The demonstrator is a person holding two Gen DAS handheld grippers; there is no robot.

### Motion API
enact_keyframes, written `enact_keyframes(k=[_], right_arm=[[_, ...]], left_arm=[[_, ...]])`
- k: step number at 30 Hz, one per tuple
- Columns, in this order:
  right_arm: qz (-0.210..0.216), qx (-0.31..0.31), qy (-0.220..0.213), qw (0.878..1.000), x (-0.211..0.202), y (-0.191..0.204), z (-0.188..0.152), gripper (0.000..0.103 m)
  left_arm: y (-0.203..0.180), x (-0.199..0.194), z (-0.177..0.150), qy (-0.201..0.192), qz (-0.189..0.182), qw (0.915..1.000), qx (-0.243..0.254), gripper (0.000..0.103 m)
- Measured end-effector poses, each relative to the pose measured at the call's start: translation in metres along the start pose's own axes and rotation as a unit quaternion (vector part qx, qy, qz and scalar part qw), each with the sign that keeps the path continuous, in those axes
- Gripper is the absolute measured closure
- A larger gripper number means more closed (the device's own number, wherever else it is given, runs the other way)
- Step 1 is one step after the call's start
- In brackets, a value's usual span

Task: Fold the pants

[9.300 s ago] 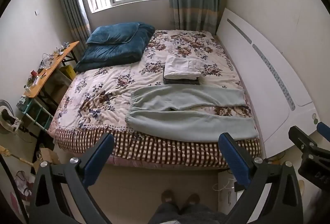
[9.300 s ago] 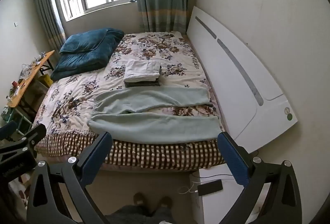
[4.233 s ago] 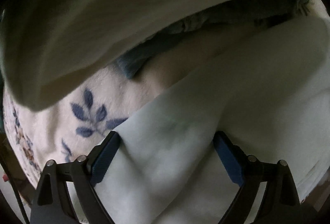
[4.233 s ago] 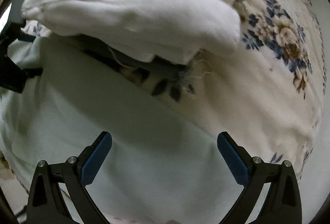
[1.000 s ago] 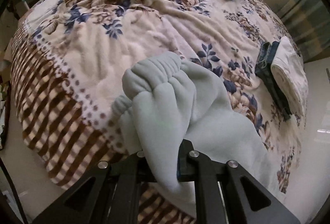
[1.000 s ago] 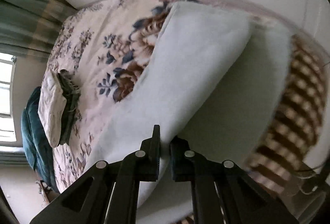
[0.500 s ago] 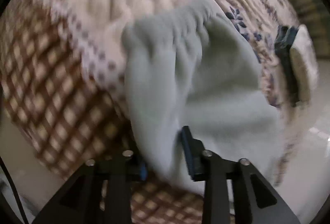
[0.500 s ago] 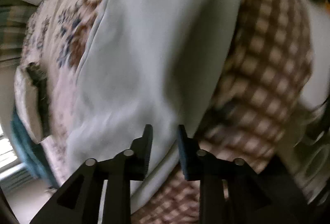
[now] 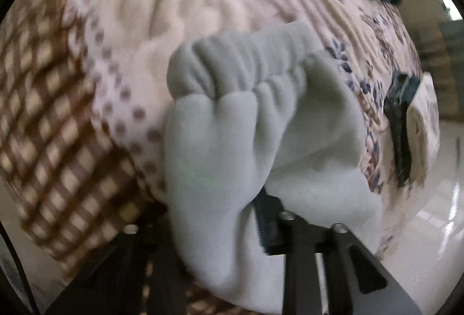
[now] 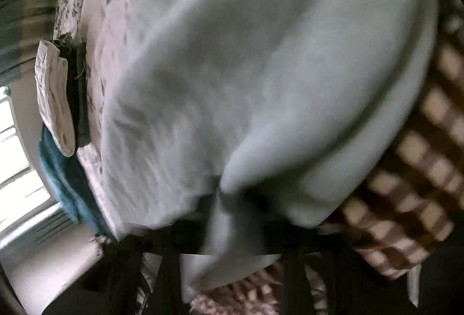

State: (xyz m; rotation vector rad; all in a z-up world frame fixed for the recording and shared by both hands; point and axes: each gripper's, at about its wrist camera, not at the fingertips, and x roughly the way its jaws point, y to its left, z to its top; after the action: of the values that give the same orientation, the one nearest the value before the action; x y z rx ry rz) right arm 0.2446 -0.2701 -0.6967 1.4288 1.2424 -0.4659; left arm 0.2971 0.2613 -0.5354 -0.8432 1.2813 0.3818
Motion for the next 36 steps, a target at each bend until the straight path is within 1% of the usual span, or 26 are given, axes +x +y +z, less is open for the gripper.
enact_keyframes(k=[3,5,8,10,12,13,15,16,17,18,19,20,21,22,23,24,25,27,28,30,31,32,33,34,35,36], right_arm=[[0.001,-0.041,-0.021,0.999,-0.026,0.010,-0.015,0.095],[-0.009,-0.068,-0.026,0.997,-0.043,0.014,-0.029,0.095],[-0.025,-0.081,-0.024,0.996,-0.061,0.006,-0.040,0.095],[-0.043,-0.084,-0.015,0.995,-0.061,-0.004,-0.041,0.095],[-0.053,-0.075,0.011,0.996,-0.044,-0.014,-0.038,0.095],[-0.065,-0.077,0.028,0.995,-0.034,-0.021,-0.038,0.092],[-0.082,-0.086,0.053,0.991,-0.015,-0.020,-0.029,0.082],[-0.074,-0.085,0.063,0.992,-0.013,-0.019,-0.026,0.071],[-0.058,-0.084,0.068,0.992,-0.013,-0.015,-0.023,0.051],[-0.041,-0.089,0.066,0.993,-0.020,-0.013,-0.022,0.039],[-0.029,-0.098,0.056,0.993,-0.030,-0.012,-0.022,0.024],[-0.019,-0.106,0.042,0.993,-0.043,-0.010,-0.021,0.023],[-0.018,-0.116,0.024,0.993,-0.059,-0.009,-0.019,0.023],[-0.021,-0.123,0.008,0.992,-0.075,-0.009,-0.017,0.023],[-0.024,-0.126,-0.014,0.992,-0.092,-0.005,-0.010,0.023],[-0.024,-0.123,-0.042,0.991,-0.115,-0.009,0.001,0.023],[-0.022,-0.115,-0.061,0.991,-0.131,-0.012,0.010,0.023],[-0.011,-0.078,-0.121,0.990,-0.173,-0.026,0.044,0.023],[-0.009,-0.057,-0.157,0.986,-0.194,-0.036,0.066,0.023],[-0.017,-0.022,-0.204,0.979,-0.221,-0.058,0.102,0.023],[-0.014,-0.001,-0.226,0.974,-0.233,-0.071,0.124,0.023],[-0.011,0.018,-0.237,0.971,-0.239,-0.084,0.148,0.023],[-0.014,0.033,-0.238,0.971,-0.240,-0.088,0.167,0.024],[-0.005,0.046,-0.235,0.971,-0.238,-0.099,0.188,0.026],[0.003,0.052,-0.221,0.974,-0.234,-0.109,0.209,0.026],[-0.001,0.053,-0.204,0.977,-0.226,-0.117,0.229,0.026]], left_arm=[[-0.008,-0.015,-0.003,-0.017,0.007,0.9989,0.043,0.089],[-0.006,-0.025,-0.002,-0.023,0.003,0.9986,0.048,0.089],[0.005,-0.031,0.010,-0.040,0.012,0.9981,0.044,0.091],[0.014,-0.019,0.021,-0.032,0.019,0.9987,0.035,0.091],[0.020,-0.004,0.026,-0.008,0.019,0.9994,0.028,0.088],[0.019,-0.002,0.023,-0.002,0.023,0.9992,0.034,0.087],[0.008,-0.002,0.015,0.002,0.042,0.9969,0.066,0.085],[0.000,-0.007,0.007,-0.001,0.058,0.9946,0.086,0.081],[-0.006,-0.011,0.001,-0.003,0.064,0.9930,0.099,0.079],[-0.011,-0.016,-0.008,-0.004,0.071,0.9910,0.113,0.074],[-0.020,-0.022,-0.020,-0.007,0.087,0.9873,0.133,0.067],[-0.027,-0.026,-0.030,-0.010,0.093,0.9848,0.147,0.063],[-0.038,-0.032,-0.045,-0.021,0.096,0.9816,0.163,0.051],[-0.047,-0.037,-0.055,-0.030,0.093,0.9796,0.176,0.033],[-0.056,-0.040,-0.066,-0.037,0.086,0.9779,0.187,0.023],[-0.067,-0.042,-0.079,-0.042,0.076,0.9763,0.198,0.009],[-0.081,-0.041,-0.092,-0.045,0.068,0.9736,0.213,0.006],[-0.112,-0.028,-0.119,-0.041,0.070,0.9643,0.252,0.006],[-0.133,-0.015,-0.132,-0.029,0.068,0.9594,0.272,0.006],[-0.163,0.002,-0.154,-0.020,0.067,0.9531,0.294,0.006],[-0.184,0.013,-0.170,-0.019,0.068,0.9474,0.312,0.006],[-0.200,0.023,-0.182,-0.014,0.066,0.9424,0.328,0.006],[-0.215,0.030,-0.192,-0.011,0.063,0.9388,0.338,0.006],[-0.231,0.037,-0.205,-0.008,0.060,0.9343,0.351,0.006],[-0.241,0.042,-0.215,-0.006,0.059,0.9304,0.362,0.006],[-0.252,0.046,-0.225,-0.006,0.059,0.9259,0.373,0.006]])
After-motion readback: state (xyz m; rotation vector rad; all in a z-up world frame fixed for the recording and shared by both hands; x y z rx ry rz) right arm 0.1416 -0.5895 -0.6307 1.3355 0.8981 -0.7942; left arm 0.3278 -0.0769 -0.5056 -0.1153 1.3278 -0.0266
